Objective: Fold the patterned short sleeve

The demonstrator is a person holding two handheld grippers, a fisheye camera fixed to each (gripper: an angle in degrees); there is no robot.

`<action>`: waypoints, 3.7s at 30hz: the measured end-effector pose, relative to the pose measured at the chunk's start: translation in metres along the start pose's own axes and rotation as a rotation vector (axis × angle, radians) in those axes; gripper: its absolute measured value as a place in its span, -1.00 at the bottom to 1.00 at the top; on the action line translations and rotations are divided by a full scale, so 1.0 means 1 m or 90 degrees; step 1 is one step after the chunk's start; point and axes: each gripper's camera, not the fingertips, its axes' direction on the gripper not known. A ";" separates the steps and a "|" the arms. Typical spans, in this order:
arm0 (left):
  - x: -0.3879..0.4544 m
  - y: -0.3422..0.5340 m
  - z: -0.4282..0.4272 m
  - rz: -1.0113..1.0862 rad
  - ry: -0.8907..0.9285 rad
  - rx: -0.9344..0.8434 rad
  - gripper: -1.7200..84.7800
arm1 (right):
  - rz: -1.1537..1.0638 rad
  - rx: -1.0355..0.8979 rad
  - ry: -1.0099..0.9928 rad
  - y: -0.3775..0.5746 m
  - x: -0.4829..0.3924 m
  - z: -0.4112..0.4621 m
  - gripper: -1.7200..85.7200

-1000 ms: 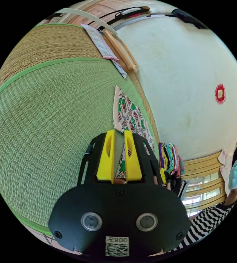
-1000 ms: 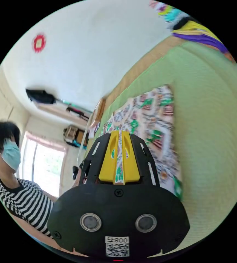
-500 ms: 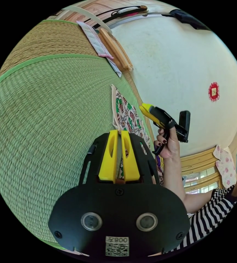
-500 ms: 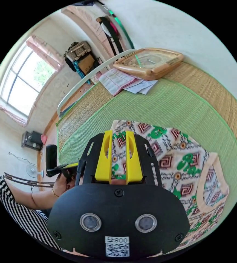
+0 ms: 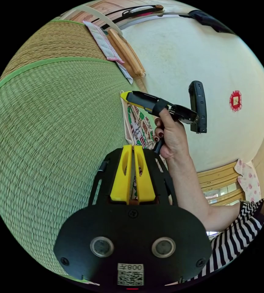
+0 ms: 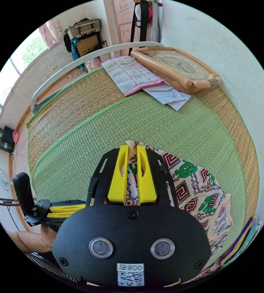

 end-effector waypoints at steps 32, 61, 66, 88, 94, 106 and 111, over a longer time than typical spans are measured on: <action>0.196 0.000 0.138 0.317 -0.122 -0.200 -0.94 | 0.326 0.154 -0.434 0.227 0.304 -0.048 -0.90; 0.278 -0.013 0.157 0.344 -0.183 -0.258 -0.95 | 0.254 0.087 -0.182 0.222 0.232 -0.043 -0.96; 0.279 -0.011 0.144 0.325 -0.174 -0.254 -0.96 | 0.261 0.113 -0.183 0.232 0.223 -0.042 -0.96; 0.274 0.027 0.034 0.277 -0.204 -0.220 -0.95 | 0.184 0.063 -0.237 0.283 0.115 0.013 -0.96; 0.261 0.062 -0.044 0.244 -0.159 -0.239 -0.92 | 0.232 0.121 -0.224 0.371 0.115 -0.044 -0.96; 0.192 0.167 -0.204 0.077 -0.125 -0.284 -0.86 | 0.496 0.246 -0.268 0.672 0.061 -0.110 -0.96; 0.157 0.207 -0.229 0.036 -0.139 -0.327 -0.82 | 0.561 0.267 -0.302 0.755 0.021 -0.089 -0.95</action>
